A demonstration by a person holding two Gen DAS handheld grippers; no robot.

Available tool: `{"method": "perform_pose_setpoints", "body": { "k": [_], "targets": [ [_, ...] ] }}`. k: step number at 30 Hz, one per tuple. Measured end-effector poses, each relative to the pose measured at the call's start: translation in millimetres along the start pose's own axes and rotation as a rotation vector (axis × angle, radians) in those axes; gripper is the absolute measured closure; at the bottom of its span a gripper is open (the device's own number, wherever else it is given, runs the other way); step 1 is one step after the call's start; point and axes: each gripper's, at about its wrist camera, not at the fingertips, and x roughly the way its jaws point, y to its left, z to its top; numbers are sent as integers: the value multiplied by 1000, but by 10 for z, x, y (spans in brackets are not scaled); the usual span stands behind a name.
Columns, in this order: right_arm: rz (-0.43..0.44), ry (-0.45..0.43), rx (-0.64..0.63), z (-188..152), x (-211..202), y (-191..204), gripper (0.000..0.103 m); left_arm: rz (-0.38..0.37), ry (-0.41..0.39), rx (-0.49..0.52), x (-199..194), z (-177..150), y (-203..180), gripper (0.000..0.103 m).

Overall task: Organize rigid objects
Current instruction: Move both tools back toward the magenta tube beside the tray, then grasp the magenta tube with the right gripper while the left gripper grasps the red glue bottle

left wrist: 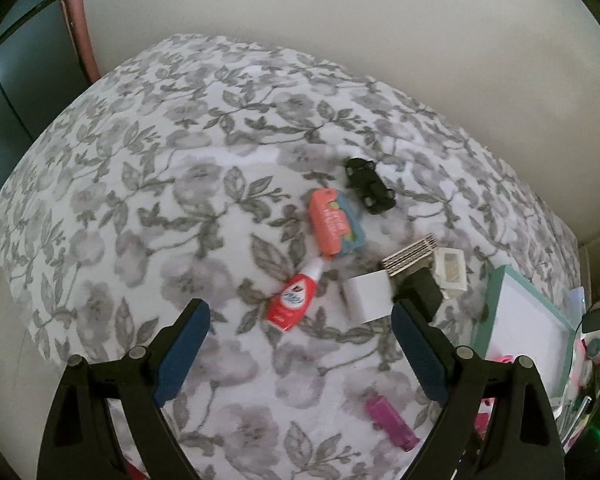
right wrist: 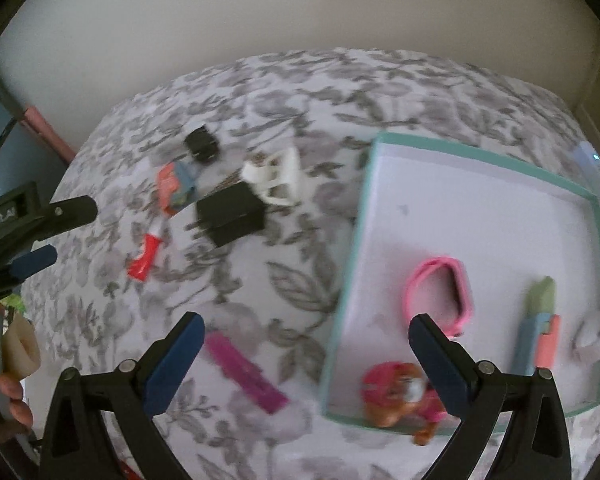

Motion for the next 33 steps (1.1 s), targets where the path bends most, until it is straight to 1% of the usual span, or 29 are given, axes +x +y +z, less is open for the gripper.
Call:
{"method": "perform_pose_setpoints", "body": {
  "k": [2, 6, 7, 8, 13, 15, 17, 19, 21, 22, 25, 29, 33],
  "targets": [
    [6, 10, -26, -1, 43, 85, 7, 2, 13, 0, 33, -5, 34, 11],
    [6, 37, -76, -32, 147, 242, 12, 4, 44, -3, 110, -17, 94, 11],
    [6, 45, -91, -57, 171, 281, 17, 5, 52, -1, 135, -23, 104, 11],
    [9, 57, -109, -83, 202, 327, 19, 6, 57, 0, 153, -25, 109, 11],
    [-12, 112, -192, -218, 348, 491, 21, 2, 88, 5, 243, -43, 109, 11],
    [-20, 135, -208, -251, 406, 503, 23, 0, 101, 10, 277, -49, 99, 11],
    [-26, 163, -219, -298, 467, 505, 32, -1, 110, 13, 300, -50, 94, 11],
    [-35, 188, -228, -340, 515, 501, 34, -1, 119, 10, 324, -52, 97, 11],
    [-43, 205, -240, -382, 541, 505, 40, -3, 125, 8, 345, -54, 103, 11],
    [-48, 215, -250, -417, 548, 516, 44, -4, 129, 6, 355, -53, 108, 11],
    [-69, 227, -265, -489, 545, 514, 55, -6, 143, -2, 397, -49, 127, 11],
    [-69, 229, -259, -546, 520, 482, 69, -18, 167, -21, 462, -50, 152, 11],
    [-70, 227, -253, -538, 510, 457, 71, -13, 206, -30, 584, -67, 151, 11]
  ]
}}
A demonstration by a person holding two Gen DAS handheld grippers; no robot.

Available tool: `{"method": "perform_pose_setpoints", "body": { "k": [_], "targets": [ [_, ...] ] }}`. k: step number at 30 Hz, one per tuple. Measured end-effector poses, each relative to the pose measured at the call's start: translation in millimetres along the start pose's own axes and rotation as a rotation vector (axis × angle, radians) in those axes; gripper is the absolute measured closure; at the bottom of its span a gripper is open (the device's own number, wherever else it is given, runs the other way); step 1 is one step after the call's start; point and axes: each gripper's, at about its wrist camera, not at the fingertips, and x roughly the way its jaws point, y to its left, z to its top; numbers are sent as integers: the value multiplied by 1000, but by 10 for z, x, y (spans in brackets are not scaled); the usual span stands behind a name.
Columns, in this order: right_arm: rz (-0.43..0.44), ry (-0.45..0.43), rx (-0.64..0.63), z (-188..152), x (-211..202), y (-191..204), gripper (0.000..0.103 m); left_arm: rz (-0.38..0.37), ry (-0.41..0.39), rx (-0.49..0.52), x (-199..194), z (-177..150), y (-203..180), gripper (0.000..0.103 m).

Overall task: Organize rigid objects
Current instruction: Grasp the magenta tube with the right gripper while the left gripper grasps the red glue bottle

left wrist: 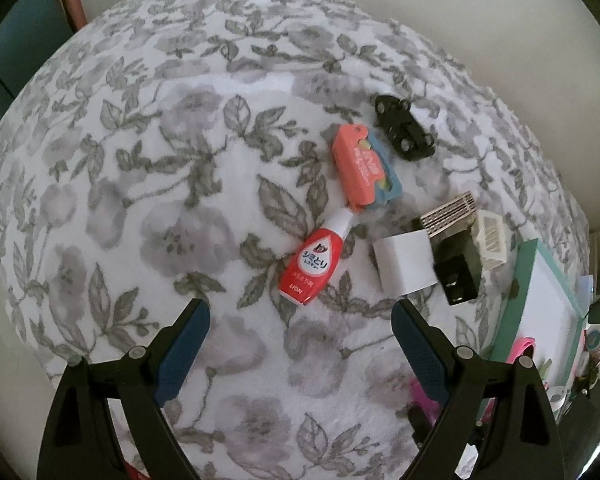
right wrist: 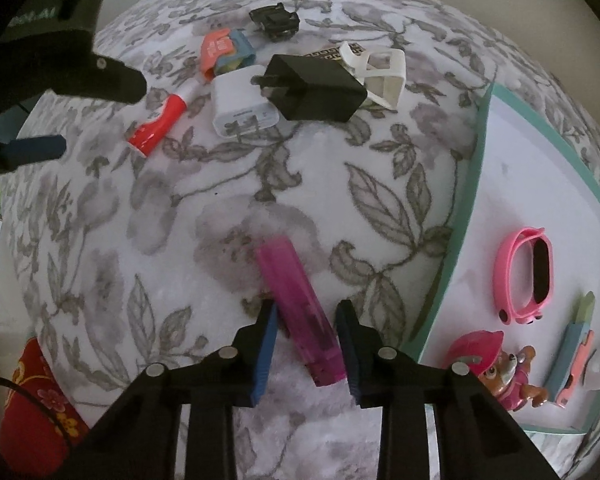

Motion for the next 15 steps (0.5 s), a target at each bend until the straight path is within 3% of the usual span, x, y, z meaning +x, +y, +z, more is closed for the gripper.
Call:
{"method": "perform_pose_setpoints", "body": {
  "k": [8, 15],
  "targets": [
    [-14, -19, -14, 148, 14, -42, 82, 0, 20, -14, 199, 21, -2, 11],
    [-17, -41, 1, 319, 37, -102, 82, -8, 12, -9, 324, 65, -10, 12]
  ]
}}
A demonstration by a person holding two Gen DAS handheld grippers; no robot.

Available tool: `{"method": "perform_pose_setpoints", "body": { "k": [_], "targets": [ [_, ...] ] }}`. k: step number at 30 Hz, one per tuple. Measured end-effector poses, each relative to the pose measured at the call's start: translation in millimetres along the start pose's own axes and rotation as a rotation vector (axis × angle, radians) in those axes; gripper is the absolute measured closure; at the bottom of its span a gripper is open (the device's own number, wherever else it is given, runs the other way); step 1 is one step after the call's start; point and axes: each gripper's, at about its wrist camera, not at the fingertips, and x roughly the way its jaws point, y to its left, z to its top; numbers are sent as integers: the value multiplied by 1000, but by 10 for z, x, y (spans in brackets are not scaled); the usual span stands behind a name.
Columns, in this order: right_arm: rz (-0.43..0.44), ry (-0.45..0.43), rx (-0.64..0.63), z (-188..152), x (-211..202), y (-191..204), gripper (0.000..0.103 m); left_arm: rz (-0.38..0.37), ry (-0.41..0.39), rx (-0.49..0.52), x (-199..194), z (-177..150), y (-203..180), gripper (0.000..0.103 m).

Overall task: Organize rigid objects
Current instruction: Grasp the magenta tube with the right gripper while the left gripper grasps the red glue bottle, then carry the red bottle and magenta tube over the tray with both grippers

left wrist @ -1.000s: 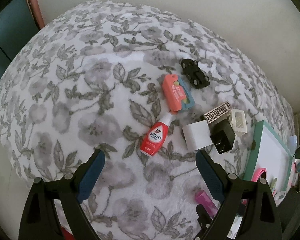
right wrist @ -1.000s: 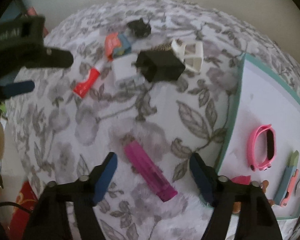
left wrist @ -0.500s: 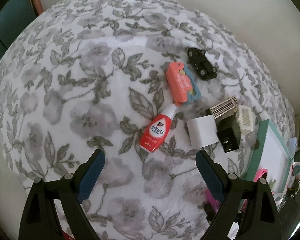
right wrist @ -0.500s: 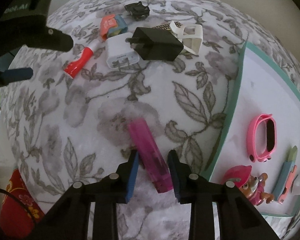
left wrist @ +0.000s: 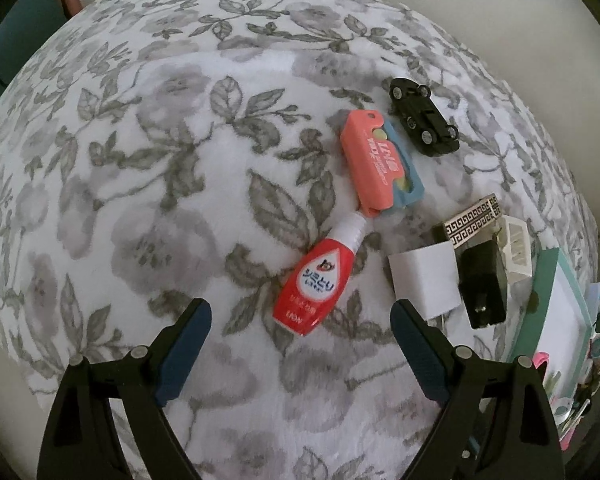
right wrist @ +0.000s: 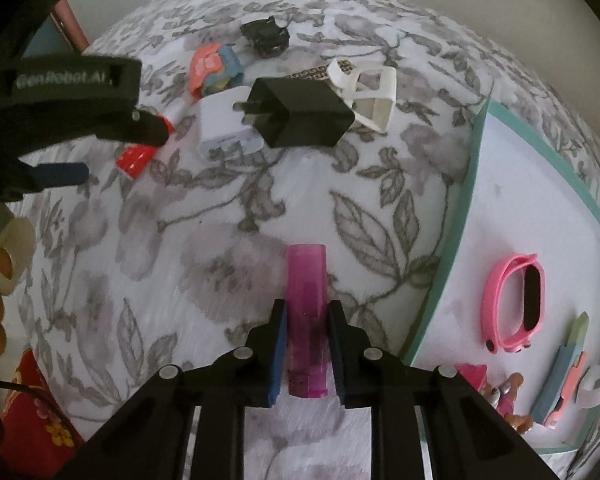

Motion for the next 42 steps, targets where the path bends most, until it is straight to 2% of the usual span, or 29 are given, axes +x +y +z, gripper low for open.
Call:
{"method": "perform_pose_setpoints", "body": {
  "k": [5, 9, 14, 16, 24, 31, 42],
  "targets": [
    [21, -8, 29, 126, 35, -83, 82, -3, -4, 11, 69, 36, -21, 24],
    [28, -15, 34, 209, 67, -120, 82, 3, -9, 18, 126, 45, -46, 29],
    [46, -18, 54, 302, 107, -187, 82, 38, -37, 40, 125, 98, -82, 59],
    [49, -19, 58, 325, 128, -207, 82, 34, -40, 46, 125, 120, -78, 67],
    [56, -27, 71, 285, 87, -220, 82, 0, -33, 65, 74, 136, -124, 69],
    [89, -51, 106, 181, -88, -254, 82, -26, -111, 76, -255, 137, -154, 81],
    [103, -86, 103, 197, -262, -293, 82, -61, -190, 80, -590, 152, -154, 81]
  ]
}}
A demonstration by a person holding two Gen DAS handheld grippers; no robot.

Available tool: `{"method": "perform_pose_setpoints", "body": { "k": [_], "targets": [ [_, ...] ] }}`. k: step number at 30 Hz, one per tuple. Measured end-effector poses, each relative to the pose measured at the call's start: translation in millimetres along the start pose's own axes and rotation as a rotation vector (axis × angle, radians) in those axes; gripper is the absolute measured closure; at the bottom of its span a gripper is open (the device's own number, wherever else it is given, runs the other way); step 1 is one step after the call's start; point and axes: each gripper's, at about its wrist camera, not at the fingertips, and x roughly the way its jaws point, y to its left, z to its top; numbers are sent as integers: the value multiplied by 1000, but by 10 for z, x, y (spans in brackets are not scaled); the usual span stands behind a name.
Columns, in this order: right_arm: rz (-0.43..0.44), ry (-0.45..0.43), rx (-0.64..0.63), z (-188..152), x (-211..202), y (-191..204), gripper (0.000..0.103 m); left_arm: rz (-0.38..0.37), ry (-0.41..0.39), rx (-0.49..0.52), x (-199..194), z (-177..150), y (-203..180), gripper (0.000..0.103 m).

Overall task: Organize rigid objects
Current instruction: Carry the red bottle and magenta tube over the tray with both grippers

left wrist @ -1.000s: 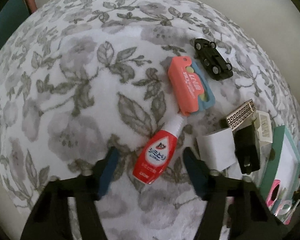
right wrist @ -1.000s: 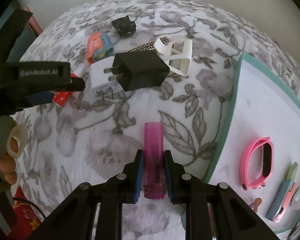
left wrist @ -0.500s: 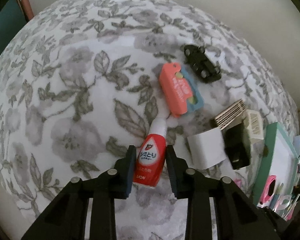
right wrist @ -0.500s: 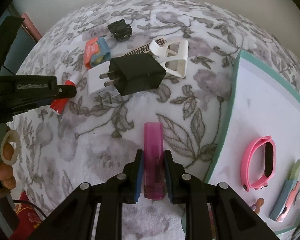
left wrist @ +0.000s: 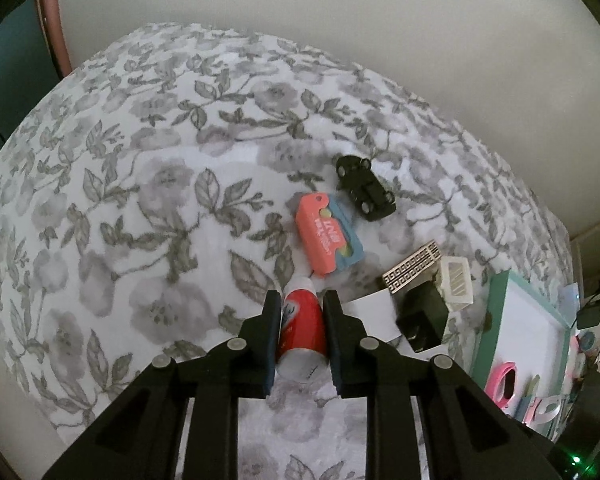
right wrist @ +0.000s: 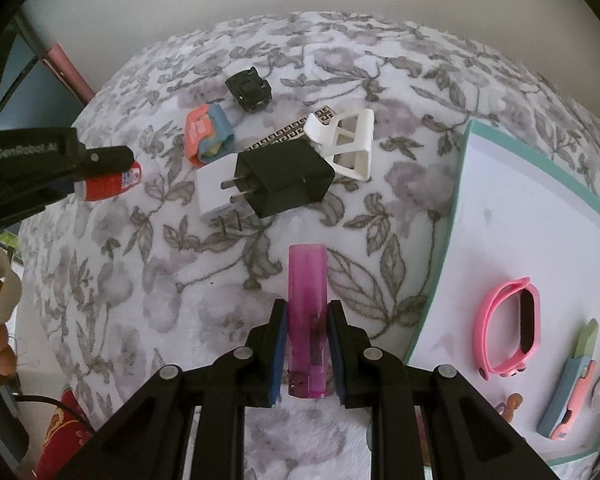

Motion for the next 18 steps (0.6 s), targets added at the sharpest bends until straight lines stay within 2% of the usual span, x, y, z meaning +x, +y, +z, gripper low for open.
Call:
{"method": "perform_pose_setpoints", "body": {
  "k": [8, 18],
  "targets": [
    [11, -18, 20, 6, -26, -22, 82, -21, -41, 20, -229, 4, -67, 81],
    [42, -108, 126, 31, -383, -337, 82, -108, -125, 100, -637, -27, -412, 81]
  ]
}}
